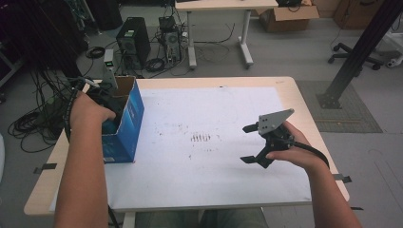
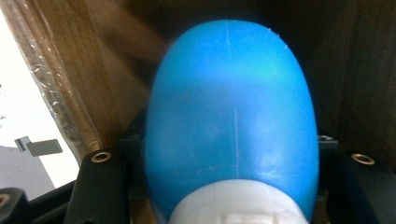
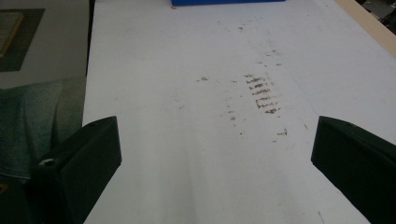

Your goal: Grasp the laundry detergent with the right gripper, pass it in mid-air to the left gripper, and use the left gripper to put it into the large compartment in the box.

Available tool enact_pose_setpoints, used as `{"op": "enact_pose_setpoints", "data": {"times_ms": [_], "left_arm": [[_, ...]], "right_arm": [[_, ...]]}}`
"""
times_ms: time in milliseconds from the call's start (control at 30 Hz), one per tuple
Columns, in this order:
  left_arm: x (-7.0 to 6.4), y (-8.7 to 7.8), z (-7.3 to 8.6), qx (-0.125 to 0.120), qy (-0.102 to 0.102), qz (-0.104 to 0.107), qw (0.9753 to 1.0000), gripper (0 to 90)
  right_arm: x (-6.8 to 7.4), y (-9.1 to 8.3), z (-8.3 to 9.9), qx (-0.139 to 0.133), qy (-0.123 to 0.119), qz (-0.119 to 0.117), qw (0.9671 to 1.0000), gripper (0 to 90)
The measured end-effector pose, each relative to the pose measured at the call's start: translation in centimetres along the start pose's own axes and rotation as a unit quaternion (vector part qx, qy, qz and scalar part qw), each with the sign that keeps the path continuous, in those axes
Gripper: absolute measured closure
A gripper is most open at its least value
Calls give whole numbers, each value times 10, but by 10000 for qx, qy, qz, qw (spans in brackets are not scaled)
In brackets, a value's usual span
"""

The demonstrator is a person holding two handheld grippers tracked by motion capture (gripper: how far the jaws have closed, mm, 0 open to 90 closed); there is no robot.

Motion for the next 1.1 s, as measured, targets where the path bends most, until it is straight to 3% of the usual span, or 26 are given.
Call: {"op": "enact_pose_setpoints", "data": {"times_ms": [567, 933, 1100], "left_arm": [[-1, -1, 1, 1, 0, 12, 10000, 359], [-3, -12, 7, -42, 12, 41, 10000, 320], [-6, -23, 12, -127, -15, -78, 9999, 303]], "right_arm": [[0, -2, 3, -1, 9, 3, 10000, 18], [0, -3, 3, -13, 1, 2, 10000, 18], [1, -5, 1, -38, -35, 13, 10000, 18]]}}
Point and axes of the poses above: each handheld gripper's, and its own axes: y roughly forward along the jaws, z roughly out of its underside, x roughly to its left, the point moved 2 cm from there along y, roughly forward along the jaws, and after that the axes turned 15 degrees about x, right-handed, at the moved point
